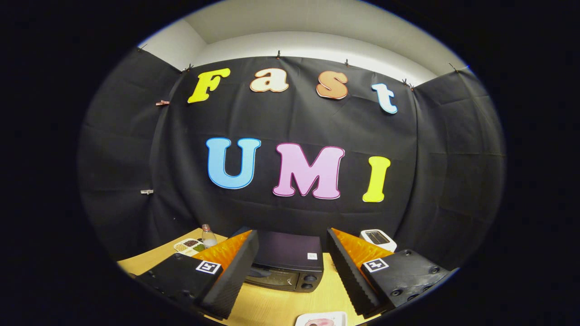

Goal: Open the toaster oven, put the food inside, and close the toaster oven door.

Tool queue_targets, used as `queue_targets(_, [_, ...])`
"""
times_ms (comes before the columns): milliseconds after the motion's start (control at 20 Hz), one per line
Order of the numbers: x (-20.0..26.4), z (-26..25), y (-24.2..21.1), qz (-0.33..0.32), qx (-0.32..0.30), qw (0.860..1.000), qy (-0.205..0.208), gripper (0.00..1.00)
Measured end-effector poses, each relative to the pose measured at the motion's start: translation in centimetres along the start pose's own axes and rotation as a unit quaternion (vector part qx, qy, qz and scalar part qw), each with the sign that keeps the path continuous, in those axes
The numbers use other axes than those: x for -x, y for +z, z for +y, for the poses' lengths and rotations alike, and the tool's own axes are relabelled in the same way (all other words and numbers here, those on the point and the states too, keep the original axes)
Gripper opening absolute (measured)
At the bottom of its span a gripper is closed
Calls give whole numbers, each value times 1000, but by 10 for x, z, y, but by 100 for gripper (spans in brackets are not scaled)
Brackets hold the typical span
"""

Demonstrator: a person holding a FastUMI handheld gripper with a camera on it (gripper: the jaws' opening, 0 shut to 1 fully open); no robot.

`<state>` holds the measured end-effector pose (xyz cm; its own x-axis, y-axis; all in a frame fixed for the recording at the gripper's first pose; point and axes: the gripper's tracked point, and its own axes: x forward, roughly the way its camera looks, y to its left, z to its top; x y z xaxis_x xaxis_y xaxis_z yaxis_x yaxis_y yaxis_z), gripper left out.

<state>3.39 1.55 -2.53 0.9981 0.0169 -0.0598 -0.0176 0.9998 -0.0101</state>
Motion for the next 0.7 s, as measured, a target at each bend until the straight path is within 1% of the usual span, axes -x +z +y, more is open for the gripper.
queue_targets(150, [-24,20,-17,13,-12,1000,8,98])
queue_targets(350, [-61,51,-50,53,-33,998,29,98])
queue_targets(500, [-90,69,-82,88,-49,994,36,98])
queue_targets(700, [-117,80,-124,127,-47,991,19,98])
